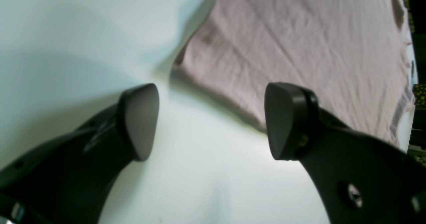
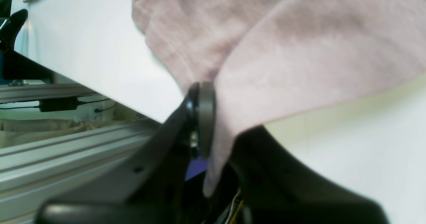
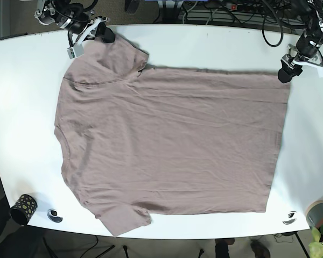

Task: Fold the T-shirt properly
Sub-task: 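Move both grippers to the mauve shirt's hem corners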

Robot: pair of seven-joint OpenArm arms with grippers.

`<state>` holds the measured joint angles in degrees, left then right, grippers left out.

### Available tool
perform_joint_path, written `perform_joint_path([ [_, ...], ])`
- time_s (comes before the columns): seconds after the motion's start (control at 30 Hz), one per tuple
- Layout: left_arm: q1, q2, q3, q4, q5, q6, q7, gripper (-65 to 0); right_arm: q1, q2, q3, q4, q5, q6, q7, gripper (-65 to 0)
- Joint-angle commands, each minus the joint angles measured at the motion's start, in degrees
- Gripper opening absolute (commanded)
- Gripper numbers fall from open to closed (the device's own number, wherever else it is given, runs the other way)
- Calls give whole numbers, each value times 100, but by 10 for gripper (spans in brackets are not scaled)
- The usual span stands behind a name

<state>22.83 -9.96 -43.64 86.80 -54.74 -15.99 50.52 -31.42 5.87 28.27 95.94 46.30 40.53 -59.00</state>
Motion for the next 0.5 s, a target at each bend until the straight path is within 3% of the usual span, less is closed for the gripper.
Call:
perform_joint_path([
  [0.0,-28,-169,43,36,107,12,-19,-192,-36,59,34,45,-186,-53,-65,-642],
  [0.4,-599,-196,298,-571,142,12,-19,-194,-27,59,34,45,-160,-53,-56,-642],
  [0.47,-643,-204,368,-685,142,12,-19,-222,-27,59,34,45,-160,-53,-56,-642],
])
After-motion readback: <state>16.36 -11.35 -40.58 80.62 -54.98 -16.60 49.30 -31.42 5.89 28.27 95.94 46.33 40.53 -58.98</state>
